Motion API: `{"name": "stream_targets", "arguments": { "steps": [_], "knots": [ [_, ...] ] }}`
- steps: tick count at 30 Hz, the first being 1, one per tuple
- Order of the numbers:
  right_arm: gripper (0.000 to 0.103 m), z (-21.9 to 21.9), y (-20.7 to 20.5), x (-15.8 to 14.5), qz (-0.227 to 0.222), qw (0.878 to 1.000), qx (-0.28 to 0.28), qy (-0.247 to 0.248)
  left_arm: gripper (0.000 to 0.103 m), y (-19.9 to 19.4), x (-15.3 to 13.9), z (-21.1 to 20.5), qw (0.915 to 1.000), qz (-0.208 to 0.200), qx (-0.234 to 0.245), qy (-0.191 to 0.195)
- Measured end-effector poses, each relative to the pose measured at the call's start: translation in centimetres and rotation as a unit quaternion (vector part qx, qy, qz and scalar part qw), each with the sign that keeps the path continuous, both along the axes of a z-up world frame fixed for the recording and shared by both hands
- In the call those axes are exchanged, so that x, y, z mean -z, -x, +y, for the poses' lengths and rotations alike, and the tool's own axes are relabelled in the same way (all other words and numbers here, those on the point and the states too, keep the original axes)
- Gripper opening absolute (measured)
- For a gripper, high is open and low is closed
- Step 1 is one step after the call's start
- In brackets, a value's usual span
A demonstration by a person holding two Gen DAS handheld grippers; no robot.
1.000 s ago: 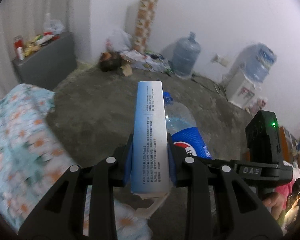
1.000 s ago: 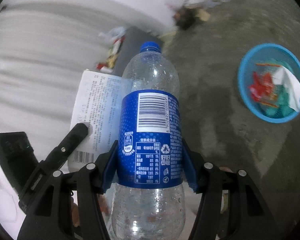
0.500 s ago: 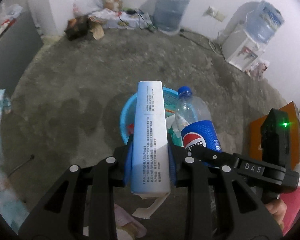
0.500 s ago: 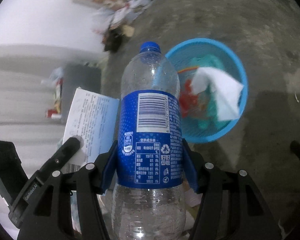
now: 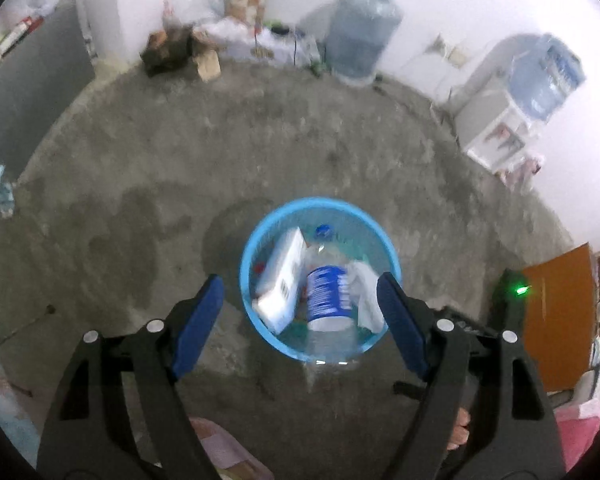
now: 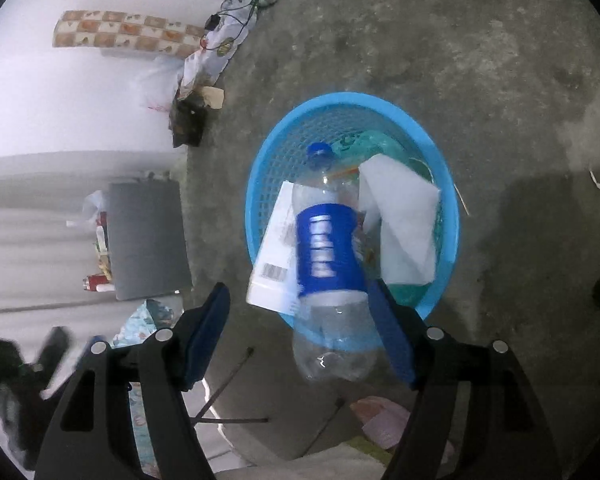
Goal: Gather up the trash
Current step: 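Move both tools back to the bed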
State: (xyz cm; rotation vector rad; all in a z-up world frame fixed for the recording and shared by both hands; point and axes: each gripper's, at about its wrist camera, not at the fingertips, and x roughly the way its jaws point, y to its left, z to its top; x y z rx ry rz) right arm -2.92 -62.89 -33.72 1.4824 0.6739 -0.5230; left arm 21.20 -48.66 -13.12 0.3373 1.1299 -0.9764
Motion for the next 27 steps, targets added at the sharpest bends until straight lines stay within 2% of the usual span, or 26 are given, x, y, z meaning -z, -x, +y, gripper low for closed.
{"name": "stream_targets", "arguments": {
  "steps": [2,5,9,10,13,15,17,20,22,24,27],
  "knots": [
    [0.07,0.2,-0.5,-0.7,-0.003,1.0,-0.001,0.007,0.074,0.4,-2.4,1.0,0.9998,-0.014,0.004,0.016],
    [0.07,1.2,-1.8,-3.8,-0.007,0.999,-0.015,0.046,0.074,1.2,-6.8,3.3,0.9981,-0.041,0.008,0.045],
    [0.07,4.1,-3.9,-9.9,-0.022,0.993,-0.045,0.11,0.079,2.4,-12.7,8.5,0.9946,-0.066,0.002,0.08],
    [0.074,4.7,-4.4,-11.0,-0.025,0.991,-0.05,0.121,0.079,2.6,-13.9,9.9,0.9936,-0.071,-0.002,0.088],
    [0.08,7.9,-6.0,-15.9,-0.049,0.98,-0.081,0.173,0.082,3.5,-17.4,15.0,0.989,-0.089,-0.018,0.117],
    [0.082,10.6,-7.2,-19.1,-0.065,0.969,-0.116,0.209,0.083,4.2,-19.3,19.4,0.9846,-0.104,-0.033,0.137],
    [0.083,13.7,-8.6,-21.8,-0.089,0.954,-0.164,0.236,0.083,4.8,-20.4,23.8,0.9806,-0.121,-0.053,0.144],
    [0.083,17.8,-9.8,-24.6,-0.128,0.934,-0.227,0.246,0.083,5.6,-21.1,30.8,0.9729,-0.145,-0.1,0.15],
    [0.083,20.5,-10.9,-25.9,-0.158,0.916,-0.281,0.24,0.083,5.9,-21.2,36.3,0.9634,-0.164,-0.159,0.14],
    [0.083,22.7,-11.7,-26.6,-0.178,0.902,-0.324,0.225,0.083,6.3,-21.1,41.6,0.9497,-0.179,-0.22,0.132],
    [0.083,25.7,-12.5,-27.3,-0.188,0.884,-0.372,0.213,0.083,7.6,-20.4,50.5,0.9143,-0.199,-0.335,0.112]
  ]
}}
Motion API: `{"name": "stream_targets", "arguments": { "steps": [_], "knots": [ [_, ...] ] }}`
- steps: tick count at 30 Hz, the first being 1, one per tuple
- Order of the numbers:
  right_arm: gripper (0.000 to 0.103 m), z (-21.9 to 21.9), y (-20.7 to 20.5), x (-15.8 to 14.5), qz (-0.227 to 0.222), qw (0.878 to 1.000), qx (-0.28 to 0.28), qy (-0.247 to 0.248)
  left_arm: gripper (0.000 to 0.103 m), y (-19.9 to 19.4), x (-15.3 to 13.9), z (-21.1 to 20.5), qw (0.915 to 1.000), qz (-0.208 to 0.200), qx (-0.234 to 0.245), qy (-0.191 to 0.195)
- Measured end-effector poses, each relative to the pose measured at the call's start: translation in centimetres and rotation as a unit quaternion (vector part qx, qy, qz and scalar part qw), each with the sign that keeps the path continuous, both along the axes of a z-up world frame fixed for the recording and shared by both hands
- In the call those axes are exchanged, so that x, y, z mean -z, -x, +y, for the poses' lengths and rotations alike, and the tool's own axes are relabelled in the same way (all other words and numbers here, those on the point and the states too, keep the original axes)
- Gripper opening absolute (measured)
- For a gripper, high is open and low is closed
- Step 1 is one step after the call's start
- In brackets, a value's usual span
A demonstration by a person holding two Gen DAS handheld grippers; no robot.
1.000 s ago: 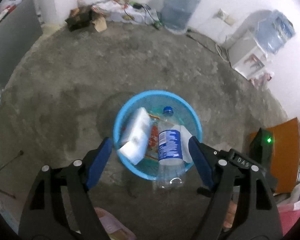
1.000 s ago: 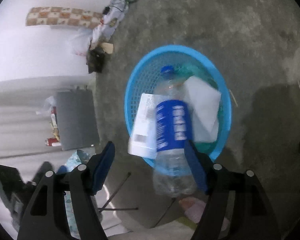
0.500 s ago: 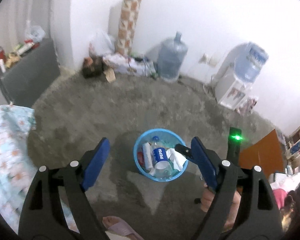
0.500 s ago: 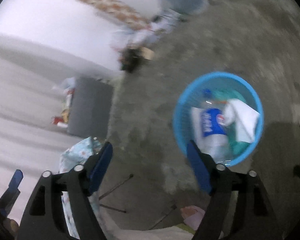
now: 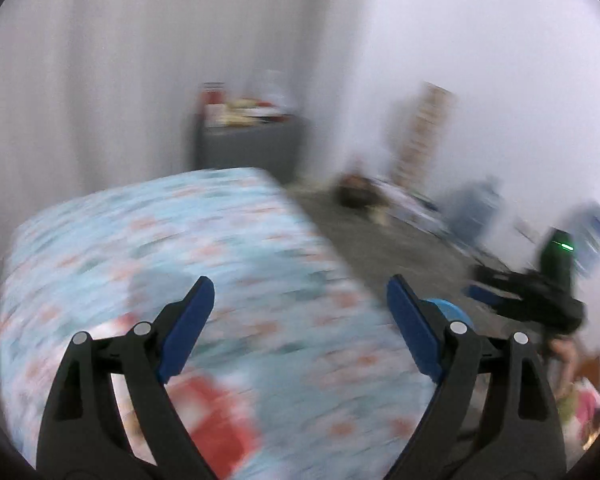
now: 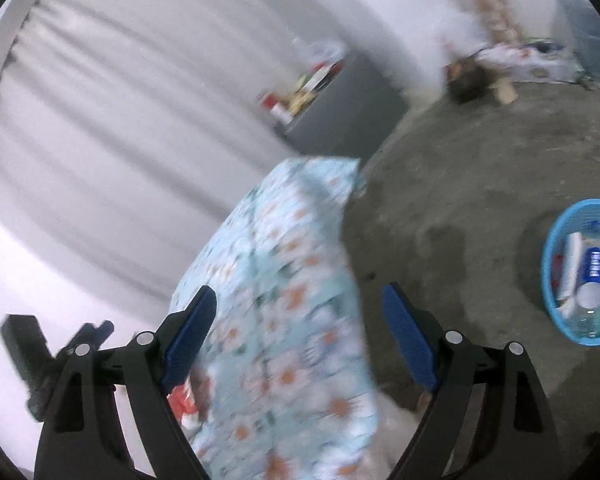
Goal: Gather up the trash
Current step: 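Move both tools back to the bed, then grasp the red-white snack bag with the right tool while the left grasps the white glove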
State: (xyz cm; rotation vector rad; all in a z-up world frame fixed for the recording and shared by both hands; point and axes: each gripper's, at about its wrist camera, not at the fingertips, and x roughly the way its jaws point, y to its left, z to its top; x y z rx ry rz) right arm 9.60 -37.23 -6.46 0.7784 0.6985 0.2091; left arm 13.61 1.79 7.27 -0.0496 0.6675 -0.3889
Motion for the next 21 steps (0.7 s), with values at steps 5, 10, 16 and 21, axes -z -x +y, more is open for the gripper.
{"name": "stream_targets", "arguments": {
  "steps": [5,10,16,21],
  "knots": [
    [0.083,4.6,-1.7,0.1,0.019,0.997,-0.072,-0.008,0.083,2.6,1.7,9.9,0.9906,0.005,-0.136,0.011],
    [0.083,10.3,-3.8,0.8,0.037,0.987,-0.155,-0.031,0.083,4.3,4.6,15.2,0.9809,0.039,-0.186,0.041],
    [0.083,18.0,-6.4,1.7,0.062,0.964,-0.255,-0.045,0.083,4.3,6.7,16.8,0.9779,0.063,-0.194,0.048],
    [0.082,23.1,-8.3,4.3,0.111,0.94,-0.313,-0.074,0.083,3.3,8.1,17.2,0.9748,0.083,-0.203,0.039]
  ]
}}
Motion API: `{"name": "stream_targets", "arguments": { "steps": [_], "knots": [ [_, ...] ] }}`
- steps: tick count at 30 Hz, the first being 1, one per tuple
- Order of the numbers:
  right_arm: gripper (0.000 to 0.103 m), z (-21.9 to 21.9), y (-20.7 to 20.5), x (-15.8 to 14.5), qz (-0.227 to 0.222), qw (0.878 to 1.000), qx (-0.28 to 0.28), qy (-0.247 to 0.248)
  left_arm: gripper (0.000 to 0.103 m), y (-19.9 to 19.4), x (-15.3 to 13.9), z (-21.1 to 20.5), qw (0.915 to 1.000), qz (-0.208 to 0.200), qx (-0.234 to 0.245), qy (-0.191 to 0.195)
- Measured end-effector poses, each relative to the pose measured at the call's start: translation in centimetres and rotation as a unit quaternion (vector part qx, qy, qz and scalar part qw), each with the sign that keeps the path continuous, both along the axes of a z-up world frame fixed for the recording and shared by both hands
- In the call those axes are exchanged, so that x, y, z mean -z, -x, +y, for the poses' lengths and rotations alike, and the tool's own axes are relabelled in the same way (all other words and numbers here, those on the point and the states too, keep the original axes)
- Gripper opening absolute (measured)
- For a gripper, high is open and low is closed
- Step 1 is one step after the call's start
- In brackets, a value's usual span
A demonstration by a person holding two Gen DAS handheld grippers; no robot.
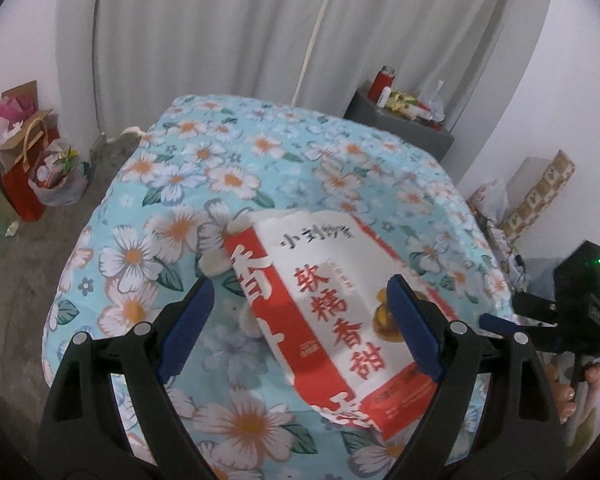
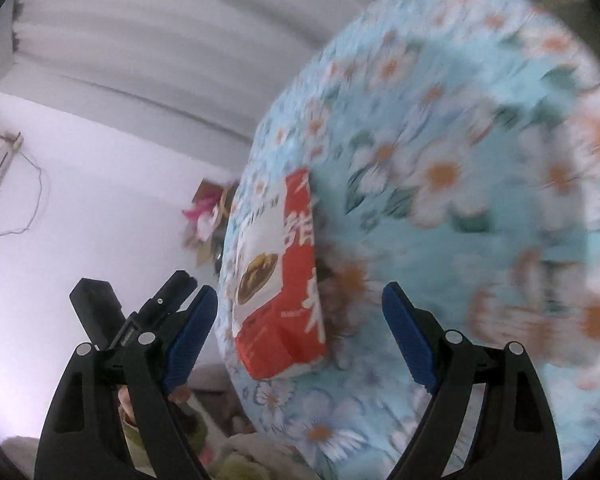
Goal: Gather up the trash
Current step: 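Grasp the red-white snack bag with the right tool while the left grasps the white glove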
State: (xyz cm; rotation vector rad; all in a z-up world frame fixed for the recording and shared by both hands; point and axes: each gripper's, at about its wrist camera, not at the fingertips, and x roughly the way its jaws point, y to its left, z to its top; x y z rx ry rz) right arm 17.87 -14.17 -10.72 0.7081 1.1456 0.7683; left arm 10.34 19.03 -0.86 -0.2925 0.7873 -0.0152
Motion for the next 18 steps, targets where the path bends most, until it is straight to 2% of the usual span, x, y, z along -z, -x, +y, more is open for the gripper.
{"name": "stream_targets", "arguments": {
  "steps": [3,6,9,12,15,18],
  "knots": [
    [0.08,2.3,-1.4,1.6,0.029,0.999,-0.03,-0.011,0.083,0.1,0.8,0.4,1.0,0.005,-0.003,0.001],
    [0.072,4.3,-2.5,2.6,0.051,0.997,-0.053,-0.003,0.083,-0.1,1.7,0.7,0.9999,0.01,-0.003,0.001],
    [0.065,5.4,-2.4,1.7,0.044,0.996,-0.076,-0.008,0.083,0.1,2.5,0.6,0.9996,0.025,0.005,0.011],
    [0.061,6.0,-1.5,0.1,0.02,0.994,-0.1,-0.037,0.083,0.2,3.3,0.1,0.9992,0.034,0.016,0.012],
    [0.048,6.1,-0.5,-0.9,0.006,0.99,-0.119,-0.076,0.083,0.0,3.9,-0.2,0.9987,0.043,0.026,0.012],
    [0.032,6.4,-0.2,-1.0,0.003,0.991,-0.114,-0.064,0.083,0.0,4.1,0.0,0.9985,0.044,0.024,0.02]
  ]
}}
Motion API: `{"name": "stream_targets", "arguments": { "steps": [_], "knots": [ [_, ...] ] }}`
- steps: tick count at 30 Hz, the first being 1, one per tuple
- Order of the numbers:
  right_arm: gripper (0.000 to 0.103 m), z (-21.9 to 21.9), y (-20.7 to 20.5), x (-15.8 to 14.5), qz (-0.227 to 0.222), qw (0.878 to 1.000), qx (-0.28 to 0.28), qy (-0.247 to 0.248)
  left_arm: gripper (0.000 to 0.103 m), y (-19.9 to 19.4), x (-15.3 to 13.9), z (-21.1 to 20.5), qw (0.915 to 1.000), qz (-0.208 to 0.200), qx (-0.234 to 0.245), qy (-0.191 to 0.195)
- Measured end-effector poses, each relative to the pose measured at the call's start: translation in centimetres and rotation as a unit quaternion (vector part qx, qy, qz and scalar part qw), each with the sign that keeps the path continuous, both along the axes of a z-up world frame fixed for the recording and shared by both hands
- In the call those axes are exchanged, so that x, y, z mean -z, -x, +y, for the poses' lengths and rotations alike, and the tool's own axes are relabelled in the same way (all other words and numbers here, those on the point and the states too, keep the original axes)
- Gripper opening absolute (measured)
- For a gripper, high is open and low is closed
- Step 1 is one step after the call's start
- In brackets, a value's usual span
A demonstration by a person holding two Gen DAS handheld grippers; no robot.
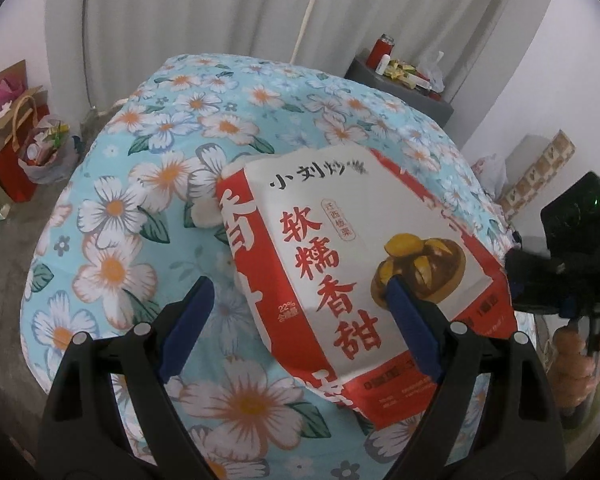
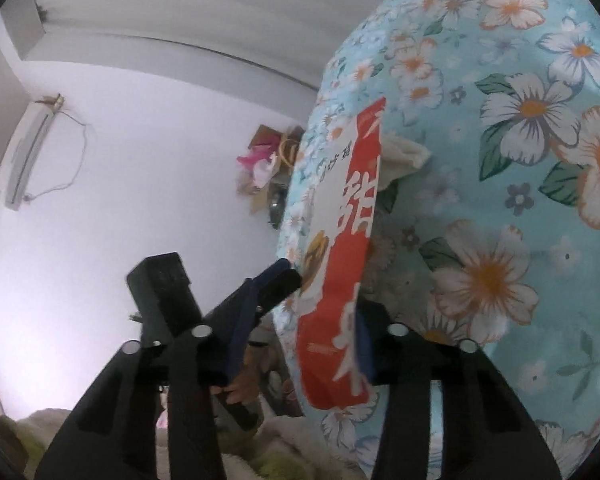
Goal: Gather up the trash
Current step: 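Grasp the red-white snack bag with the right tool while the left grasps the white glove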
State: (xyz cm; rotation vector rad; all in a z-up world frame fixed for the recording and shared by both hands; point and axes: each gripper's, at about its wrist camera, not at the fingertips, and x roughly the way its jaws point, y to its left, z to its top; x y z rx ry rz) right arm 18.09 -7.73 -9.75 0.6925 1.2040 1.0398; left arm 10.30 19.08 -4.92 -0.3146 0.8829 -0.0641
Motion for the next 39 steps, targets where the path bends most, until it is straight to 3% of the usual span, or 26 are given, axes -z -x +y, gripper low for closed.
{"name": "stream_targets", "arguments": {
  "steps": [1,5,8,12,18,21,27,29,34,39],
  "knots": [
    [0.02,0.1,0.1,0.2,0.005,1.0,0.003,0.002,0.083,0.0,0.0,0.2,1.0,0.0,-0.003,0.002],
    [0.008,-0.2,0.3,0.1,0.011,0.999,0.008,-0.047,0.083,0.6,-0.8,1.1,0.9998,-0.01,-0.017,0.011],
    [0.006,-1.4,0.4,-1.2,0.007,0.993,0.019,-0.113,0.083,1.2,-1.9,1.8,0.999,-0.031,-0.024,0.02],
    [0.006,-4.7,-0.3,-2.3,0.0,0.985,0.057,-0.165,0.083,1.5,-2.7,1.9,0.9985,-0.041,-0.022,0.029],
    [0.006,-12.9,1.9,-4.7,-0.049,0.98,0.146,-0.126,0.083,0.9,-2.2,0.0,0.9993,-0.029,0.01,0.024],
    [0.006,-15.4,3.1,-4.6,-0.039,0.978,0.168,-0.115,0.083,0.4,-1.8,-0.9,0.9996,-0.024,0.017,0.003],
    [0.009,-15.6,3.3,-1.9,0.014,0.981,0.176,-0.082,0.083,-1.7,-1.4,-2.4,0.9955,-0.031,0.033,-0.083],
    [0.01,-15.1,3.1,-1.1,0.028,0.981,0.178,-0.068,0.078,-2.5,-1.3,-3.1,0.9919,-0.033,0.042,-0.115],
    [0.01,-14.4,2.4,-1.3,0.026,0.982,0.176,-0.064,0.071,-4.3,-0.8,-4.7,0.9847,-0.026,0.077,-0.154],
    [0.027,-13.8,2.4,-2.0,0.012,0.985,0.169,-0.038,0.065,-5.7,-0.2,-6.2,0.9771,-0.027,0.109,-0.18]
  ]
}}
